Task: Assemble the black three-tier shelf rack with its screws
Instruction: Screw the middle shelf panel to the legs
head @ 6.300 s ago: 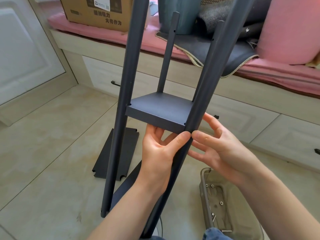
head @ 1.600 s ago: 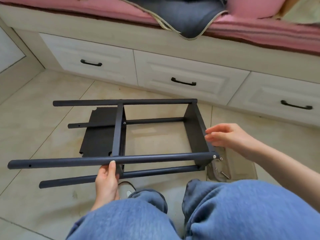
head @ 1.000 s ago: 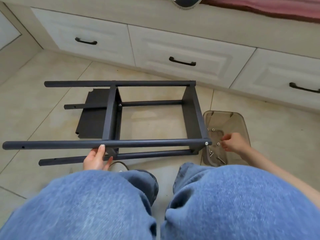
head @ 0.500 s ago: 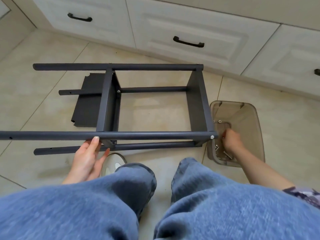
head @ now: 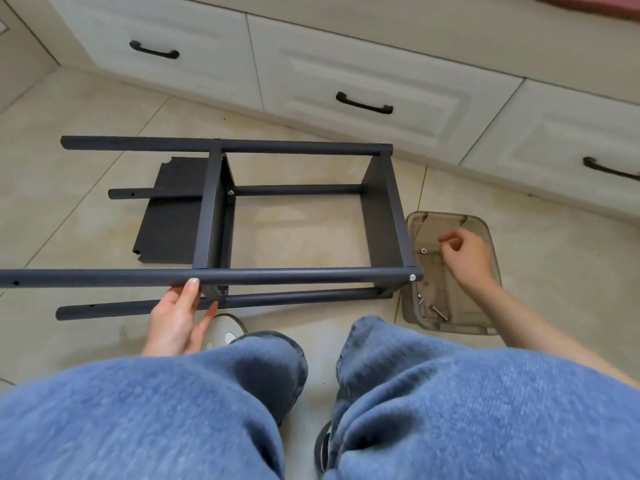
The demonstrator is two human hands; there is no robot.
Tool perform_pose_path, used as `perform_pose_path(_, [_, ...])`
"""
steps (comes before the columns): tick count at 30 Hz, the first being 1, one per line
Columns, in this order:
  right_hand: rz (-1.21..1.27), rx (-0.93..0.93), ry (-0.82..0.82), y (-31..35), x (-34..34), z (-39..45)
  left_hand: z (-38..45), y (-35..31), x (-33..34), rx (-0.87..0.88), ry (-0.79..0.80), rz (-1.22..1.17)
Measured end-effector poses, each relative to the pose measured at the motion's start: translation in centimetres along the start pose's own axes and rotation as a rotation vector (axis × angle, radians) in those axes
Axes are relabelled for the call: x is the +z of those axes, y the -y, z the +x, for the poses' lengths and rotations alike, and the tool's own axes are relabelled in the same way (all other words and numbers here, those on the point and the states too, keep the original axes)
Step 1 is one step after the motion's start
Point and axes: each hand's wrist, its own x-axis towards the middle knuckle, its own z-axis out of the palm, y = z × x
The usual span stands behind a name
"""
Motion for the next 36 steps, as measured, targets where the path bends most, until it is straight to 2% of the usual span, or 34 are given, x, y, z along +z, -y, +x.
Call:
perform_pose_path(5, [0.235,-0.128,0.01,6.4,-3.3,-2.5,-0.3,0.0,0.4,-0.008,0.0,-0.007])
perform_pose_path(11, [0.386,-0.248,0.248,14.1,-2.6,-6.4,0.1,-0.8,0.4,0.01,0.013,-0.026])
perform_pose_path(17, [0.346,-0.313,0.496,19.5,2.1,-8.3,1.6,-1.0,0.5,0.081,0.056,-0.069])
perform_pose_path(24, [0.435,-0.163,0.712,23.6,8.4,-8.8,3.4,-0.7,0.7,0.166,0.088,-0.027])
perform_pose_path(29, [0.37,-0.09,0.804,24.3,12.5,-7.2,4.7,-0.3,1.1,0.216,0.109,-0.021])
perform_pose_path(36, [0.437,0.053,0.956,25.6,16.3,-5.3,5.3,0.2,1.0,0.261,0.112,-0.023])
